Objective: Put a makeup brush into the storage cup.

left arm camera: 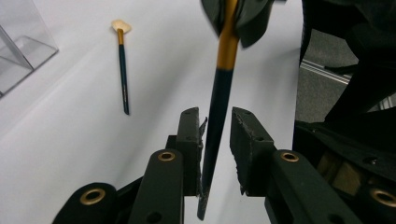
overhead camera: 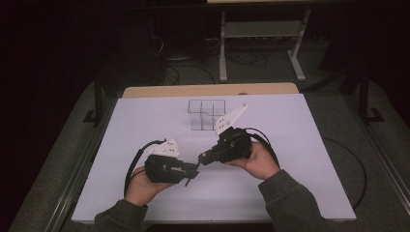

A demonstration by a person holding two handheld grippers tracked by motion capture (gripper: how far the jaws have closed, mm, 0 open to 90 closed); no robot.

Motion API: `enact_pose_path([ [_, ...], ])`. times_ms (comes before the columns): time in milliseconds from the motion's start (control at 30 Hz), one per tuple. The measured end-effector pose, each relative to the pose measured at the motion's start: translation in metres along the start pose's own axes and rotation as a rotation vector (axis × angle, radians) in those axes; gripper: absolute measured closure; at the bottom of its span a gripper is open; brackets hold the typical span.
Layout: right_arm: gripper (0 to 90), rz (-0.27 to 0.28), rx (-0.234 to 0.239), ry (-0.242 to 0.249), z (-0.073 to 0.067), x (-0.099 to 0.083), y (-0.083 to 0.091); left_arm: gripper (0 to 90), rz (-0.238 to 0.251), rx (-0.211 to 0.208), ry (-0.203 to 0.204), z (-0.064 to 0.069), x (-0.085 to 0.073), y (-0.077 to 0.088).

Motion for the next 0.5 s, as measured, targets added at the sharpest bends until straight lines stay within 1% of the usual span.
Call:
enact_pose_path([
  [33, 83.3, -0.002, 0.003, 0.007, -0.0005, 0.0018, 0.0004, 74.1, -0.002, 0.002, 0.003, -0.0005, -0.0010, 0.0001],
  [67, 83.3, -0.016, -0.002, 0.018, -0.0019, 0.0053, 0.0014, 75.2, -0.006, 0.002, 0.004, -0.0012, -0.0016, 0.0005],
  [100, 83.3, -0.016, -0.002, 0.018, -0.0019, 0.0053, 0.0014, 75.2, -0.009, -0.001, 0.001, -0.0019, -0.0020, 0.0010],
  [200, 83.3, -0.018, -0.003, 0.026, -0.0030, 0.0088, 0.0022, 80.8, -0.004, -0.011, -0.001, -0.0025, -0.0027, 0.0013],
  [233, 83.3, -0.018, -0.003, 0.026, -0.0030, 0.0088, 0.0022, 80.8, -0.004, -0.011, -0.003, -0.0025, -0.0028, 0.0013],
  [333, 83.3, -0.014, 0.002, 0.024, -0.0026, 0.0087, 0.0005, 82.6, -0.011, -0.015, -0.010, -0.0021, -0.0034, 0.0009],
  [500, 81.9, 0.008, -0.002, 0.031, -0.0023, 0.0093, -0.0007, 83.5, 0.001, -0.014, -0.015, -0.0013, -0.0031, 0.0002],
])
Point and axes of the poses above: each handheld gripper's, and its own axes: y roughly backward along the jaws, x roughly out of its top, z roughly to its right, the point moved 2 cm from there along -y, roughly forward along the jaws, and after that the axes turned 8 degrees about z, right-handed, at the moved point
